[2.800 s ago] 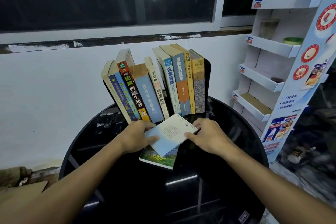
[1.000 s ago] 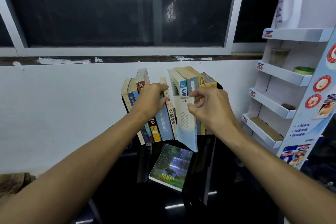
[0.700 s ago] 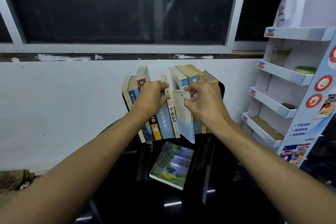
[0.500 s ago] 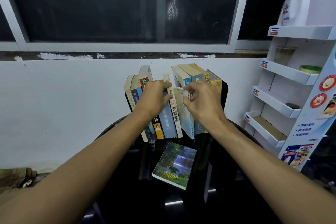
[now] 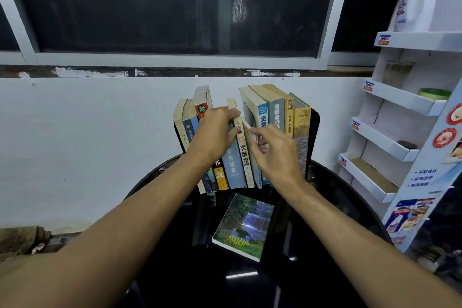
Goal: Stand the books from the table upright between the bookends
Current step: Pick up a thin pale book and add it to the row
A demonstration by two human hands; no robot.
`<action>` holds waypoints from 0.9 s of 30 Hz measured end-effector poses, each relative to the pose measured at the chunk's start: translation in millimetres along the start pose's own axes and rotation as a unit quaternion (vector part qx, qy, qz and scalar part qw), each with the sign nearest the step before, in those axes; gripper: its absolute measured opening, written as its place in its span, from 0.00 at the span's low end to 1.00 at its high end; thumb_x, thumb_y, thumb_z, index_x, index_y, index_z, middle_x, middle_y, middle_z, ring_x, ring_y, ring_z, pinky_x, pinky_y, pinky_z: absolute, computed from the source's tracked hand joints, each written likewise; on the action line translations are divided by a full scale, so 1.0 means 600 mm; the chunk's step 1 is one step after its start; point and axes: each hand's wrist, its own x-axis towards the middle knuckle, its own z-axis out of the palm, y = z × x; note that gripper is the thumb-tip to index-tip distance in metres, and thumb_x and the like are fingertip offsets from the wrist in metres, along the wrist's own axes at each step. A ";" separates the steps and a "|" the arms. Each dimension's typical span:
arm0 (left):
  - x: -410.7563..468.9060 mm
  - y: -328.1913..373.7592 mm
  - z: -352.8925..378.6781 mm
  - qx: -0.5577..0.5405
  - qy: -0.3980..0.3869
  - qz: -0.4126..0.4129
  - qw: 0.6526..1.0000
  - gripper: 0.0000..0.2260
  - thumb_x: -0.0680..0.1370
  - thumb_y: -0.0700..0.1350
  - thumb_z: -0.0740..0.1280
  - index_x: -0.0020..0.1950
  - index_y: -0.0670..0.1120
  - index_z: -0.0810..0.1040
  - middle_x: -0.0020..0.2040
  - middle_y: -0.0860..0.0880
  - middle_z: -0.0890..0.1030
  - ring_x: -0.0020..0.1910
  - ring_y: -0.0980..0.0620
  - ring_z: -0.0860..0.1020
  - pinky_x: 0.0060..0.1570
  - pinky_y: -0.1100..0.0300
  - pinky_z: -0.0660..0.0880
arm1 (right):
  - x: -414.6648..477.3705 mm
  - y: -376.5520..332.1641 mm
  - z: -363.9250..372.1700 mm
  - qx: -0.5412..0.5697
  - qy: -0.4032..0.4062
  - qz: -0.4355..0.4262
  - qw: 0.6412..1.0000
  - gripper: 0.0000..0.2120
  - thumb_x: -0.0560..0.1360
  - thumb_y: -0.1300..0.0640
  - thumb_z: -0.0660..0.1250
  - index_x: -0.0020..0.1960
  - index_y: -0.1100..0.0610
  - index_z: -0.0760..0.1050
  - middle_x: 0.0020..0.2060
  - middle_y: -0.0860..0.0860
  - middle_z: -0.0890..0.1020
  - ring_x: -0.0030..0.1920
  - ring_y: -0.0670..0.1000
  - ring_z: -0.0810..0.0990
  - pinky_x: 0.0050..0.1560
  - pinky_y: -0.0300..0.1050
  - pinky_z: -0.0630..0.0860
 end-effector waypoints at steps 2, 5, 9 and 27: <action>0.000 0.000 0.000 -0.006 0.003 -0.003 1.000 0.20 0.77 0.40 0.73 0.68 0.42 0.78 0.63 0.42 0.82 0.65 0.46 0.78 0.68 0.53 0.73 | -0.004 0.004 0.000 0.004 0.001 0.003 1.000 0.11 0.76 0.66 0.72 0.58 0.63 0.82 0.46 0.52 0.81 0.40 0.45 0.78 0.41 0.43 0.83; 0.000 0.000 0.000 -0.006 0.005 -0.003 1.000 0.20 0.77 0.40 0.73 0.68 0.42 0.78 0.62 0.42 0.82 0.64 0.46 0.79 0.67 0.52 0.74 | -0.008 0.003 -0.006 0.008 0.004 0.015 1.000 0.10 0.76 0.66 0.72 0.57 0.62 0.82 0.45 0.49 0.79 0.40 0.47 0.79 0.42 0.45 0.83; 0.001 -0.003 0.000 -0.003 0.006 0.000 1.000 0.20 0.77 0.40 0.73 0.68 0.42 0.78 0.63 0.43 0.82 0.65 0.47 0.78 0.68 0.52 0.73 | -0.029 -0.004 -0.026 0.014 0.013 0.010 1.000 0.11 0.75 0.68 0.73 0.56 0.62 0.82 0.45 0.48 0.79 0.40 0.46 0.80 0.43 0.40 0.83; -0.003 0.000 -0.004 -0.005 0.007 -0.011 1.000 0.20 0.77 0.39 0.73 0.69 0.41 0.77 0.66 0.43 0.80 0.67 0.48 0.77 0.70 0.55 0.70 | -0.027 -0.047 -0.073 -0.009 0.023 -0.008 1.000 0.11 0.75 0.67 0.73 0.57 0.63 0.83 0.45 0.52 0.80 0.38 0.47 0.78 0.40 0.45 0.84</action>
